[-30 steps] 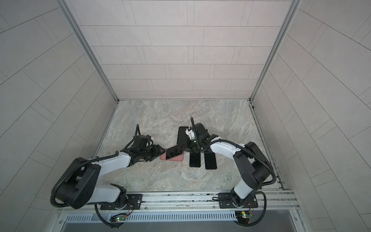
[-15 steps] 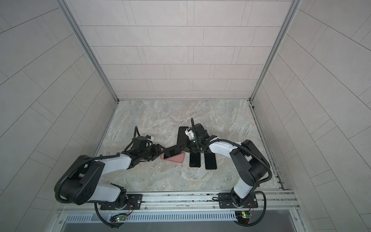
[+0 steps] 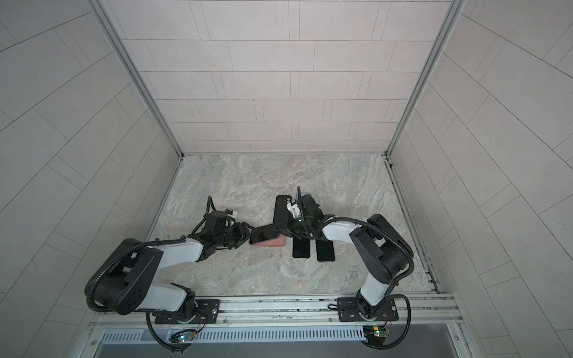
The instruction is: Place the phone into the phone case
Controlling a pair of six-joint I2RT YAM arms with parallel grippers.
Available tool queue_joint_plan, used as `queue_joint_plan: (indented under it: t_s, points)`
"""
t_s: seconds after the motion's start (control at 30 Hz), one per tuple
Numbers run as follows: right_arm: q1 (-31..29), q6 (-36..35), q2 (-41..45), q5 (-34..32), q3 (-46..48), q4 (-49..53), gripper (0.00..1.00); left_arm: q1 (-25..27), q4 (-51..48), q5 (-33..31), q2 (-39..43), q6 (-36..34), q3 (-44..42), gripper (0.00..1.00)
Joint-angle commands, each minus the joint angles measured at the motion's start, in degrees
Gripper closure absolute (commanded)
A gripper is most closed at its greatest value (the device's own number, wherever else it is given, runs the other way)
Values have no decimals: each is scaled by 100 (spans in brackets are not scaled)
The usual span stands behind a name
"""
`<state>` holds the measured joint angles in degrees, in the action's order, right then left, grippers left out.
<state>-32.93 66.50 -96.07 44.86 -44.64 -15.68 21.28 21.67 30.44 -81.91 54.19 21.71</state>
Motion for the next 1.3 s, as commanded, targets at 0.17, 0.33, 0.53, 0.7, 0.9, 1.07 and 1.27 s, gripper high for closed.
queue_joint_plan:
  t_s: [0.17,0.33,0.53,0.7,0.9,1.07,1.27]
  points:
    - [-119,-102,-273,-310,14,281,100,8,-358,122,88,-120,-25,40]
    - [-120,-685,-204,-406,-166,1028,85,8,-1306,-86,232,-595,283,40]
    - [-216,-832,-257,-426,-248,1199,87,9,-2425,-366,631,-1068,695,40]
    - [-439,-747,-380,-461,-298,1043,85,4,-2610,-398,755,-1120,766,40]
    - [-646,-602,-577,-502,-367,821,85,-49,-2773,-458,961,-1113,720,40]
    - [-654,-726,-536,-528,-417,998,60,-130,-3296,-614,1293,-1236,824,40]
    - [-627,-1190,-214,-647,-658,1771,39,-149,-3931,-1155,2074,-1193,967,40]
